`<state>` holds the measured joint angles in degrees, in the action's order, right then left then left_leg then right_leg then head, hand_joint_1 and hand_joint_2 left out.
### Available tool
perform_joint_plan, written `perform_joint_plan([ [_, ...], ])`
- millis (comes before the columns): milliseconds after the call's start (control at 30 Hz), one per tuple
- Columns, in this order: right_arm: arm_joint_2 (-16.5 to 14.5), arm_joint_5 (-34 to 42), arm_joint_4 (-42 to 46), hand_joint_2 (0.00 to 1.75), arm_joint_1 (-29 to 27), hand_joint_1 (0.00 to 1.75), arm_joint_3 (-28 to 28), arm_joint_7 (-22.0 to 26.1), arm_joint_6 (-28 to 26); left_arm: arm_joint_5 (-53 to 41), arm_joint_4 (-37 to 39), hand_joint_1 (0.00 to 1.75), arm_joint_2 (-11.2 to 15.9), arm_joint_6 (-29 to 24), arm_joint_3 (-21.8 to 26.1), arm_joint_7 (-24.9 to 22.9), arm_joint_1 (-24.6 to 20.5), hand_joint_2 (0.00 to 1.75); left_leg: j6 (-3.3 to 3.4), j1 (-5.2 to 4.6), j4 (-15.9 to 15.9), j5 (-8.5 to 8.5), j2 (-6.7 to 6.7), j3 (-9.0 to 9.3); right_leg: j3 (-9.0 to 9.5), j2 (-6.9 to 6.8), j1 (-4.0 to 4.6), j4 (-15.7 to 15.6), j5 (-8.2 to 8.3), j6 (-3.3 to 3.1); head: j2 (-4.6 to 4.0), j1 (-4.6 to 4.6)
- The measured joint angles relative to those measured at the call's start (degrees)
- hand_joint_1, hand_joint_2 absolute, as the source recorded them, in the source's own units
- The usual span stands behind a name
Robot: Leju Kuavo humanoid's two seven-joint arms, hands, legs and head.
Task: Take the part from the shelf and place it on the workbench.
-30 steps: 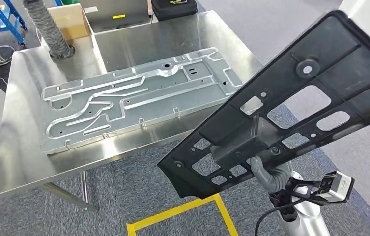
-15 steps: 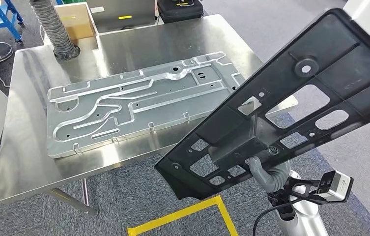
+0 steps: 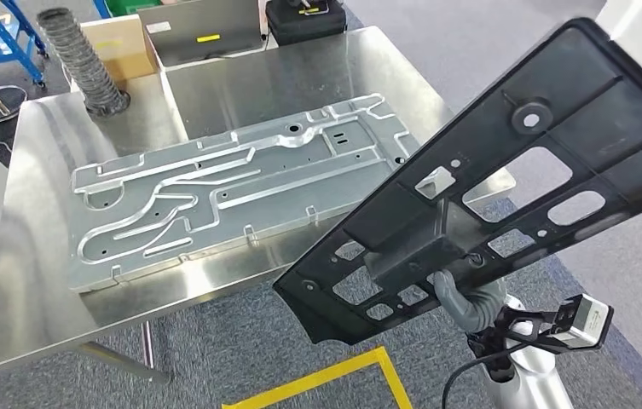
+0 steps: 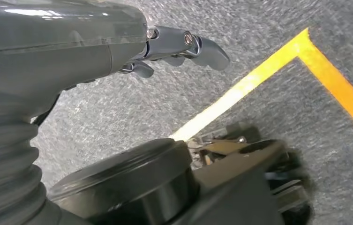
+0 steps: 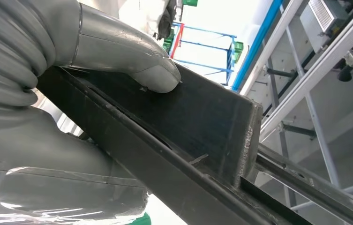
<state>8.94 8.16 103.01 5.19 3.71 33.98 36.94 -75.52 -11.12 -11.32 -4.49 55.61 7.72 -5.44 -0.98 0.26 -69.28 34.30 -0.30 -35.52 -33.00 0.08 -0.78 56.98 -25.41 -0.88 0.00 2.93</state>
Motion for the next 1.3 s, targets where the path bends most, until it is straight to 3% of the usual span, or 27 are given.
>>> perform_joint_plan([
  [33,0.03,0.03,-0.01,1.75,0.08,1.75,-0.03,-0.07,-0.03,0.1,-0.01,0.0,0.0,0.03,0.01,0.32,0.02,1.75,-0.14,0.06,-3.38,0.92,0.0,-1.99,0.12,-0.02,0.04,0.02,-0.16,-0.09,0.0,0.0],
  [67,0.04,0.11,-0.01,1.75,0.27,1.75,-0.07,-0.22,-0.05,0.19,-0.01,0.0,0.01,0.06,0.01,0.6,0.01,1.75,-0.22,0.09,-5.0,0.72,0.01,-3.22,0.28,0.0,0.06,0.04,-0.33,-0.11,0.0,0.0],
  [100,0.04,0.27,-0.03,1.75,0.64,1.75,-0.13,-0.53,-0.06,0.26,-0.01,0.0,0.02,0.06,0.02,0.75,0.01,1.75,-0.22,0.11,-4.19,-0.72,0.01,-3.25,0.52,0.07,0.07,0.08,-0.52,-0.07,0.0,0.0],
  [167,0.04,0.89,-0.18,1.75,2.03,1.75,-0.3,-1.5,-0.07,0.26,-0.01,0.0,0.05,0.05,0.01,0.82,0.01,1.75,0.13,0.11,2.97,-5.73,0.06,-0.68,1.16,0.28,0.07,0.17,-0.98,0.13,0.0,0.0],
  [233,0.04,1.63,-0.58,1.75,4.15,1.75,-0.61,-2.62,-0.11,0.16,-0.01,0.0,0.06,0.05,0.0,0.86,-0.04,1.75,0.68,-0.07,9.67,-8.69,0.14,2.0,1.36,0.53,0.26,0.4,-1.33,0.57,0.0,0.0],
  [333,-0.01,2.15,-1.97,1.75,8.64,1.75,-1.37,-4.56,-0.59,-0.03,0.01,0.0,0.04,0.05,-0.01,0.98,-0.16,1.75,1.47,-0.16,11.64,-8.76,0.17,2.52,0.85,0.7,0.42,0.47,-1.26,1.4,0.0,0.0],
  [400,-0.1,1.9,-3.78,1.75,12.66,1.75,-1.75,-6.05,-1.35,-0.06,0.01,0.0,0.02,0.06,-0.01,1.0,-0.2,1.75,2.14,0.05,12.09,-9.05,0.3,2.65,0.32,0.57,0.32,1.67,-2.07,1.98,0.0,-0.01],
  [467,-0.17,0.93,-6.43,1.75,17.32,1.75,-1.9,-7.65,-2.35,-0.03,0.0,0.0,-0.03,0.1,-0.01,1.0,-0.37,1.75,2.58,0.15,12.43,-9.24,0.49,2.81,-2.33,0.4,0.13,7.28,-5.02,2.47,0.0,-0.02],
  [533,-0.22,-0.9,-10.01,1.75,21.93,1.75,-1.8,-9.17,-3.57,0.06,0.0,0.0,-0.04,0.15,-0.01,0.99,-0.45,1.75,2.69,0.11,12.37,-9.22,0.6,2.77,-6.58,0.34,0.03,15.39,-8.12,2.83,0.0,-0.02],
  [567,-0.24,-1.95,-11.96,1.75,24.25,1.75,-1.61,-9.77,-4.17,0.1,0.01,0.0,-0.04,0.15,-0.01,0.98,-0.44,1.75,2.69,0.09,12.31,-9.18,0.63,2.78,-8.01,0.32,-0.01,17.76,-8.4,2.94,0.0,-0.02],
  [600,-0.25,-3.62,-14.52,1.75,26.9,1.75,-1.15,-10.3,-5.04,0.12,0.01,0.0,-0.04,0.1,-0.01,0.92,-0.43,1.75,2.67,0.09,12.2,-9.13,0.65,2.8,-8.42,0.29,-0.06,17.91,-7.51,2.98,0.0,-0.02],
  [667,-0.26,-8.82,-20.2,1.75,33.44,1.75,0.51,-10.5,-7.91,0.11,0.01,0.0,-0.04,-0.01,-0.01,0.8,-0.46,1.75,2.43,0.11,11.8,-8.89,0.67,2.83,-6.04,0.25,-0.15,11.57,-3.03,2.92,0.0,-0.02],
  [733,-0.29,-17.8,-26.34,1.75,40.89,1.75,3.36,-9.98,-13.37,0.11,0.01,0.0,-0.04,-0.06,-0.01,0.76,-0.54,1.75,1.96,-0.08,11.19,-8.55,0.67,2.57,-3.07,0.35,-0.07,4.34,0.08,2.63,0.0,-0.02],
  [767,-0.31,-23.47,-29.37,1.75,44.49,1.75,5.29,-9.79,-16.73,0.1,0.0,0.0,-0.03,-0.05,-0.02,0.8,-0.6,1.75,1.69,-0.19,10.96,-8.47,0.68,2.36,-2.49,0.44,0.01,2.55,0.58,2.38,0.0,-0.02],
  [867,-0.32,-41.29,-37.72,1.75,53.45,1.75,12.6,-10.62,-26.53,-0.13,-0.01,0.0,0.01,0.14,-0.16,0.86,-0.68,1.75,0.84,-0.26,10.95,-8.47,0.7,1.91,-2.75,0.59,0.11,1.95,0.61,1.29,0.0,-0.01],
  [933,-0.2,-52.16,-42.79,1.75,58.04,1.75,18.25,-12.09,-32.25,-0.37,-0.01,0.0,0.02,0.21,-0.44,0.86,-0.77,1.75,0.26,-0.16,9.0,-7.11,0.66,1.0,-2.56,0.54,-0.05,1.59,0.8,0.52,0.0,-0.01],
  [1033,0.0,-66.33,-51.15,1.75,63.36,1.75,27.44,-15.14,-39.78,-0.67,-0.01,0.0,0.01,-0.31,-1.14,1.13,-1.01,1.75,-0.3,0.02,-1.5,-2.6,0.62,-4.0,-2.31,0.39,0.08,1.44,0.77,-0.11,0.0,0.0],
  [1067,0.02,-69.82,-54.26,1.75,64.56,1.75,30.54,-16.23,-41.61,-0.65,-0.01,0.0,0.01,-0.65,-1.32,1.31,-1.06,1.75,-0.35,0.05,-4.48,-1.98,0.63,-5.65,-2.2,0.34,0.21,1.45,0.69,-0.21,0.0,0.0],
  [1100,0.02,-72.35,-57.33,1.75,65.44,1.75,33.45,-17.2,-42.93,-0.57,-0.01,0.0,0.01,-0.94,-1.43,1.52,-1.1,1.75,-0.31,0.05,-5.52,-2.42,0.62,-6.48,-2.04,0.28,0.35,1.46,0.58,-0.28,0.0,0.0],
  [1133,0.02,-73.88,-60.14,1.75,66.01,1.75,35.97,-17.98,-43.79,-0.47,-0.01,0.0,0.01,-1.15,-1.48,1.75,-1.15,1.75,-0.14,0.04,-4.25,-3.94,0.62,-6.23,-1.84,0.2,0.5,1.47,0.46,-0.32,0.0,0.0],
  [1233,0.08,-74.7,-66.79,1.75,66.49,1.75,40.61,-18.96,-45.07,-0.28,0.0,0.0,-0.02,-1.38,-1.58,2.29,-1.32,1.75,0.87,-0.21,7.02,-9.73,0.59,-1.56,-1.24,-0.17,0.9,1.51,-0.03,-0.13,0.0,-0.01],
  [1300,0.22,-74.7,-70.38,1.75,66.24,1.75,42.61,-18.99,-45.72,-0.26,0.01,0.0,-0.12,-1.45,-1.7,2.44,-1.47,1.75,1.36,-0.49,10.58,-10.44,0.38,-0.06,-1.26,-0.47,1.04,1.49,-0.12,0.35,0.0,-0.01],
])
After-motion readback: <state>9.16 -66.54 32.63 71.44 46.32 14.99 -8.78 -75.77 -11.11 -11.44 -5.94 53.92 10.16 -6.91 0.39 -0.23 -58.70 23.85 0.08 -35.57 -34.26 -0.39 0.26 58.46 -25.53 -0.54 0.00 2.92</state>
